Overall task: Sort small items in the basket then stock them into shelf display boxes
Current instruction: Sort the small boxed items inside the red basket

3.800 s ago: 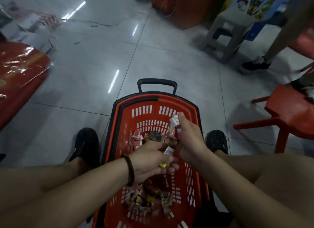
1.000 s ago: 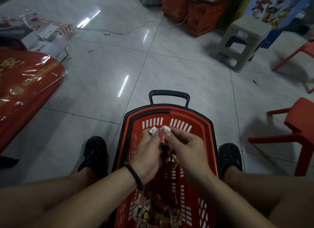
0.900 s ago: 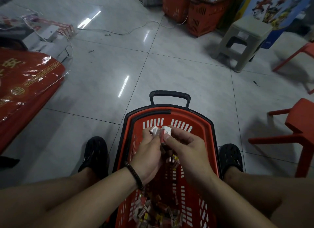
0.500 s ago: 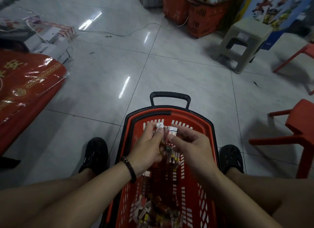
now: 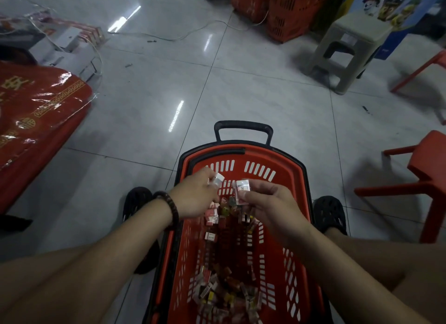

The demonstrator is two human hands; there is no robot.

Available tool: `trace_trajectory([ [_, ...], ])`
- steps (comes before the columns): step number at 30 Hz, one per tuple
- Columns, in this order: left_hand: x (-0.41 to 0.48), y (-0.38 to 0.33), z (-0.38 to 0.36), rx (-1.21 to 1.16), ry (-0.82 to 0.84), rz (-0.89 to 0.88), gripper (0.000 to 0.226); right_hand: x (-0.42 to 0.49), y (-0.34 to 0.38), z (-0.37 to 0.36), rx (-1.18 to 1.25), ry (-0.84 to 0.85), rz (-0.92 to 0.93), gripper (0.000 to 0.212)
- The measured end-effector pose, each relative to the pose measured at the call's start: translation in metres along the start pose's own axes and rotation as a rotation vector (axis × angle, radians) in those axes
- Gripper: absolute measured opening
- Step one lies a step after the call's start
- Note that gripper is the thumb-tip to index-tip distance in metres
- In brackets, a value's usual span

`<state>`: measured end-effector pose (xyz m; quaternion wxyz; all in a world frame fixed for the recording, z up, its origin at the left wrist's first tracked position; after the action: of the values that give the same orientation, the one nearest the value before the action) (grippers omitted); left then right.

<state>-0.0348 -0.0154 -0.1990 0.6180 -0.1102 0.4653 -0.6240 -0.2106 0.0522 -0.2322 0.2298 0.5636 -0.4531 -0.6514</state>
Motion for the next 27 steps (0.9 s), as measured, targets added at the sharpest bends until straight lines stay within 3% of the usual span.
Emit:
trace_trajectory([
  [3,0.007,0.002,0.025,0.204,-0.069,-0.035,0.025,0.016,-0.048,-0.007,-0.025,-0.112,-0.183,0.023],
  [6,0.012,0.012,0.035,0.313,-0.078,-0.036,0.019,0.036,-0.116,-0.021,-0.025,-0.274,-0.410,0.023],
  [9,0.018,0.029,0.038,0.381,-0.086,0.019,0.018,0.054,-0.172,-0.038,-0.010,-0.416,-0.510,0.006],
  [12,0.020,0.033,0.038,0.396,-0.069,-0.008,0.026,0.066,-0.216,-0.056,0.009,-0.504,-0.566,0.013],
  [16,0.020,0.039,0.032,0.368,0.008,0.005,0.032,0.081,-0.252,-0.074,-0.033,-0.509,-0.557,0.015],
  [18,0.020,0.043,0.031,0.338,0.038,0.041,0.028,0.089,-0.260,-0.077,-0.087,-0.515,-0.493,0.025],
  [22,0.018,0.039,0.032,0.359,0.058,0.031,0.019,0.085,-0.257,-0.074,-0.199,-0.502,-0.411,0.024],
  [26,0.019,0.042,0.029,0.203,0.005,0.080,0.017,0.072,-0.212,-0.061,-0.200,-0.458,-0.322,0.010],
  [27,0.020,0.043,0.027,0.139,-0.003,0.101,0.017,0.068,-0.188,-0.058,-0.180,-0.453,-0.269,0.016],
])
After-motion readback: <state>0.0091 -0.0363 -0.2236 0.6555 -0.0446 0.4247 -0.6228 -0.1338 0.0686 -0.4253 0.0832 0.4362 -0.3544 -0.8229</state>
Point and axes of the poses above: each hand's wrist, its own x-axis towards the middle knuckle, its own z-axis out of the back of the hand, y = z × x, the point moved 6 cm from there along x, towards the middle knuckle, and after that the axes turned 14 degrees about -y, right-handed, at the moved point
